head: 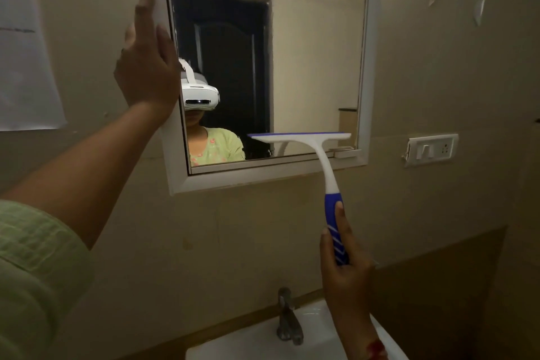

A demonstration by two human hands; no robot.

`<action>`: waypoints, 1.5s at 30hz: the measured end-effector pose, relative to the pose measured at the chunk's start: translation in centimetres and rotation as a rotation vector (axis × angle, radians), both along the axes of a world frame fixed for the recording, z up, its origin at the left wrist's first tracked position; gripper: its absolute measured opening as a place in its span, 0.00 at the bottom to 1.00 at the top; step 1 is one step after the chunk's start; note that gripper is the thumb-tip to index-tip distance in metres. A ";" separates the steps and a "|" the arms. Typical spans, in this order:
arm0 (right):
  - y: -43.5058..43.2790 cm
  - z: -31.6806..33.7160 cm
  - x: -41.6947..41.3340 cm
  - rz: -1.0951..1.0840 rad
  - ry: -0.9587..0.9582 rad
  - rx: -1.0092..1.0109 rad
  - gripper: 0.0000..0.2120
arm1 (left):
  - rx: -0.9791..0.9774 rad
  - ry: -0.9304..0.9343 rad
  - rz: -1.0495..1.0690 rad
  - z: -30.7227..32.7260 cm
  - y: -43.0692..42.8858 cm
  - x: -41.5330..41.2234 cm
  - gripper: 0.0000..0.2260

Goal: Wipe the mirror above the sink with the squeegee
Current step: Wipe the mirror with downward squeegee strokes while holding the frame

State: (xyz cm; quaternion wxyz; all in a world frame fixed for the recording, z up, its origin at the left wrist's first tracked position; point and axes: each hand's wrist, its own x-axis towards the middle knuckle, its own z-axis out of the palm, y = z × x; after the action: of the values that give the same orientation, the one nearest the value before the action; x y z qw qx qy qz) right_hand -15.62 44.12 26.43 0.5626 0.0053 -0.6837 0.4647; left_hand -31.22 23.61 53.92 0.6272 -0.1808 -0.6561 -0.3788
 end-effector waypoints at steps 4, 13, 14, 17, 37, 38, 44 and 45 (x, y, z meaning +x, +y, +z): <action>-0.1 -0.2 -0.4 -0.005 -0.016 -0.001 0.26 | 0.002 0.008 0.000 0.0 0.0 0.1 0.19; -0.2 -1.5 1.2 0.008 -0.002 0.017 0.26 | 0.001 0.034 0.008 0.1 0.1 0.3 0.19; -0.1 -0.7 1.2 0.011 0.030 0.006 0.25 | 0.006 0.039 0.014 0.1 0.0 0.2 0.19; -0.1 3.3 1.3 0.000 0.155 -0.042 0.24 | -0.005 0.041 0.021 0.1 -0.2 0.0 0.19; 5.8 32.2 -3.4 -0.099 0.303 0.295 0.21 | -0.053 0.084 -0.039 0.0 -0.4 0.0 0.18; 5.8 32.8 -3.6 -0.101 0.298 0.305 0.21 | -0.055 0.082 -0.040 0.0 -0.4 0.0 0.18; 5.8 34.3 -4.8 -0.146 0.323 0.369 0.22 | -0.051 0.076 -0.036 0.0 -0.4 0.1 0.17; 6.0 34.5 -4.9 -0.154 0.327 0.371 0.22 | -0.051 0.074 -0.031 0.0 -0.4 0.2 0.17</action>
State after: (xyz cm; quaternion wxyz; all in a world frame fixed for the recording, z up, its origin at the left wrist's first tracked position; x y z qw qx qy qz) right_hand -20.56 50.07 60.98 0.6888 0.1313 -0.6557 0.2798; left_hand -31.06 23.19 53.95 0.6403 -0.2209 -0.6389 -0.3647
